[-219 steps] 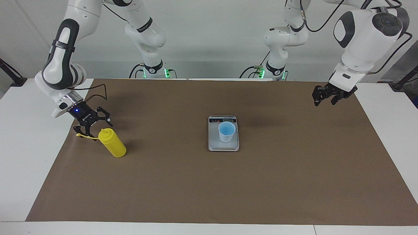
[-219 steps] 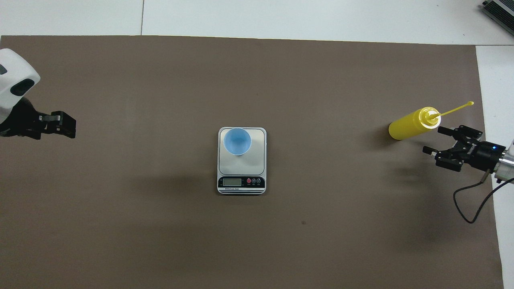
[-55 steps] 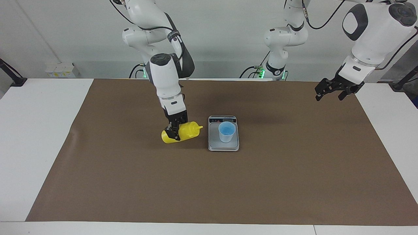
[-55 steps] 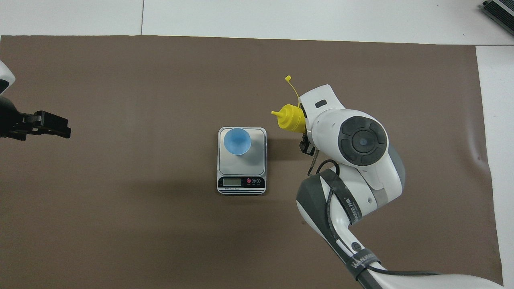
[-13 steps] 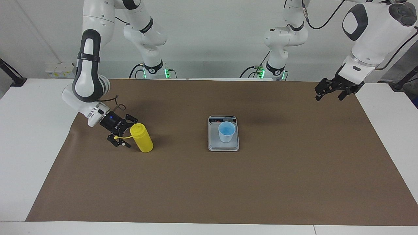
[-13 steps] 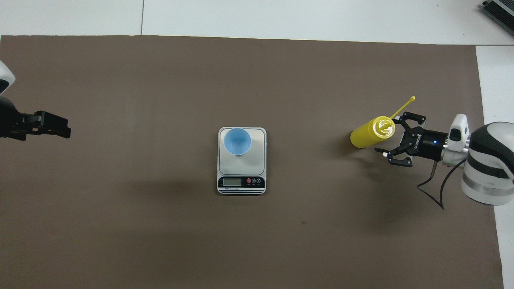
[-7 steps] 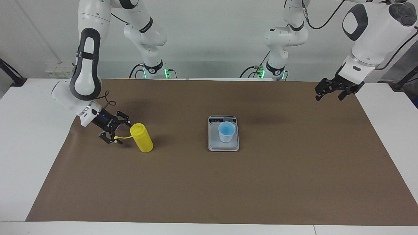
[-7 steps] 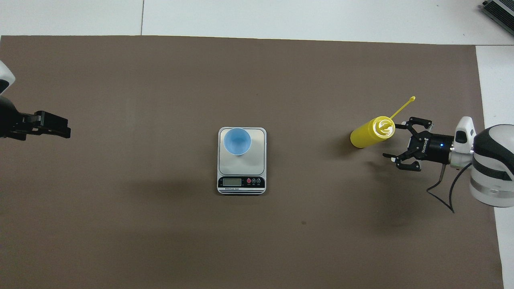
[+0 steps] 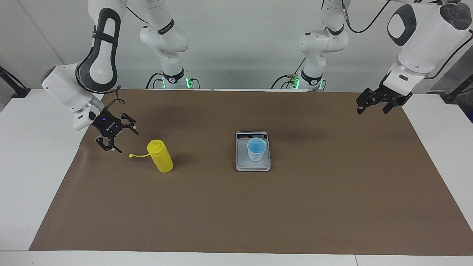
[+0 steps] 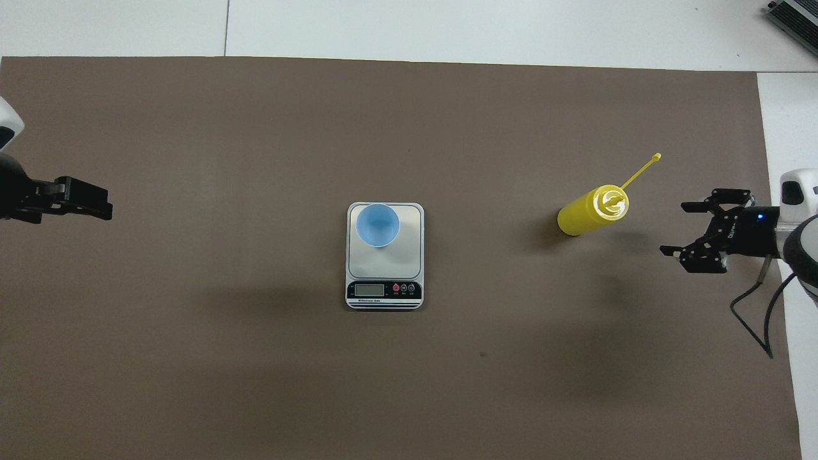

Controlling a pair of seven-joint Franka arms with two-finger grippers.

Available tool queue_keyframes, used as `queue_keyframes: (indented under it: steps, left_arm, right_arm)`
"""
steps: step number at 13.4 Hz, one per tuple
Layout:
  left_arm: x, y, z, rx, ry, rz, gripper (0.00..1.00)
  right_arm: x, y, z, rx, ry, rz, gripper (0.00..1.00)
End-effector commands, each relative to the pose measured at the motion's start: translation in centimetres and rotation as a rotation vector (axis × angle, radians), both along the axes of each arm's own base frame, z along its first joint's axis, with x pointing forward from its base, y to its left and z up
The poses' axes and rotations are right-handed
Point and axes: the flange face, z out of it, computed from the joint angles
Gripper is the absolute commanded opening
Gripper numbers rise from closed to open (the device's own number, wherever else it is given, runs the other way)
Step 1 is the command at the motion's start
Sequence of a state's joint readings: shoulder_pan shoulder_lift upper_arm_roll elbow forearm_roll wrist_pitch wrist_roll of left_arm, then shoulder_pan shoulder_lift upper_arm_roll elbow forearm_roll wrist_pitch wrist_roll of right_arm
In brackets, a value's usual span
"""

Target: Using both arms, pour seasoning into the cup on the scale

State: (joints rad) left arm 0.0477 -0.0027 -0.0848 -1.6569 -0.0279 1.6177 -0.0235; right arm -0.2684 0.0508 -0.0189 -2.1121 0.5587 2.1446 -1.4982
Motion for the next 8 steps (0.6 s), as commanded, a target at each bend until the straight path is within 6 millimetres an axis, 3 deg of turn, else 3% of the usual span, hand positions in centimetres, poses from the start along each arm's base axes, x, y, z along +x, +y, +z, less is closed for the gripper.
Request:
queue_keyframes:
  steps: [1, 5, 8]
  left_arm:
    - [-0.8, 0.4, 0.1, 0.015, -0.008, -0.003, 1.00]
    - [-0.8, 0.4, 0.2, 0.015, -0.009, -0.003, 1.00]
    - [-0.8, 0.4, 0.2, 0.015, -0.009, -0.003, 1.00]
  right_arm:
    - [-0.3, 1.5, 3.9, -0.070, 0.053, -0.135, 1.00]
    - [-0.6, 6.5, 8.4, -0.163, 0.126, -0.366, 1.00]
    - [0.0, 9.2, 12.2, -0.214, 0.216, -0.602, 1.00]
